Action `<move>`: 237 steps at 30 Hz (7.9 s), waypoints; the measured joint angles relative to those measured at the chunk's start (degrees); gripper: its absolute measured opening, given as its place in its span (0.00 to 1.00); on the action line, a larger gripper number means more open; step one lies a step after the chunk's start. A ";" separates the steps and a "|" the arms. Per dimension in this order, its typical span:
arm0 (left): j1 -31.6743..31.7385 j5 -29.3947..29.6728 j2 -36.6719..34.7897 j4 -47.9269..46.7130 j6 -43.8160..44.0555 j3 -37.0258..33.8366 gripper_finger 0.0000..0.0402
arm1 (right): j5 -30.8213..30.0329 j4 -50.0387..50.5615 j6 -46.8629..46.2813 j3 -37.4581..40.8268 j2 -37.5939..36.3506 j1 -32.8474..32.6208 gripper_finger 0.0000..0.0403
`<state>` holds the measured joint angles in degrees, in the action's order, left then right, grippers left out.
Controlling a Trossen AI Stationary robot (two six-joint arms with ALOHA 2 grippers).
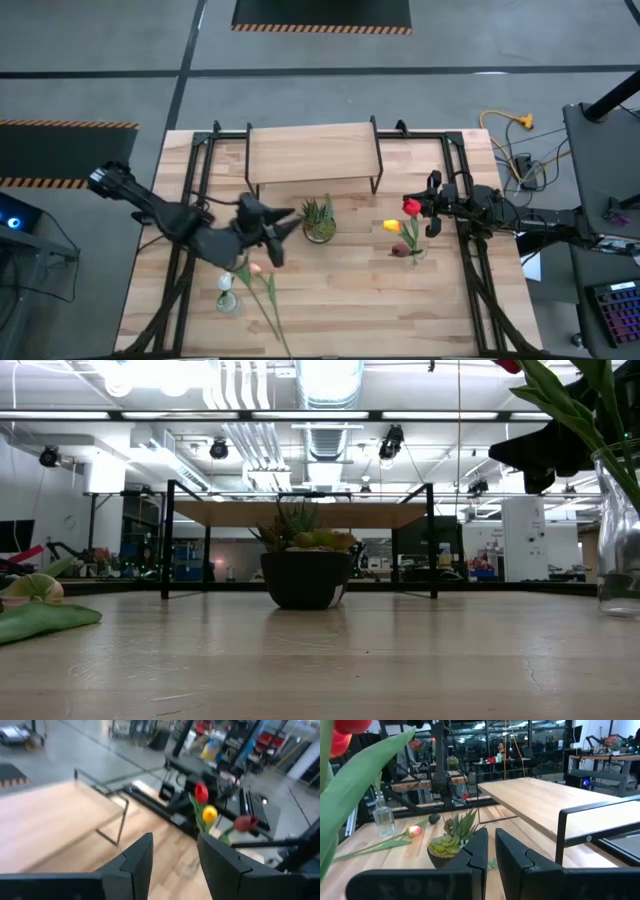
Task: Pick and place flowers into a vace then onto a shelf
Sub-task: Put the pink flower into the left transparent vase
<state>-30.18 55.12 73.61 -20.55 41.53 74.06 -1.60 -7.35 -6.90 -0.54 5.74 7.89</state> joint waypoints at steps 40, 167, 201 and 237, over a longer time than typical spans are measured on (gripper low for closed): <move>6.26 -48.65 24.27 -18.33 51.01 -0.19 0.35 | -0.01 -0.13 1.11 0.00 0.00 -0.01 0.07; -7.95 -35.66 -4.70 -8.41 -25.28 8.73 0.00 | 0.02 1.13 1.07 0.00 0.11 -0.01 0.07; -11.38 -25.59 -6.60 -26.45 -12.42 10.33 0.00 | -0.03 1.09 -0.24 0.00 0.04 -0.01 0.07; -19.13 -33.55 -9.21 -32.48 12.02 9.18 0.00 | -0.03 1.13 -0.63 0.00 0.11 -0.01 0.07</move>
<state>-49.32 21.57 64.40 -53.02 53.55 83.24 -1.63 -6.22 -7.53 -0.54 5.85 7.88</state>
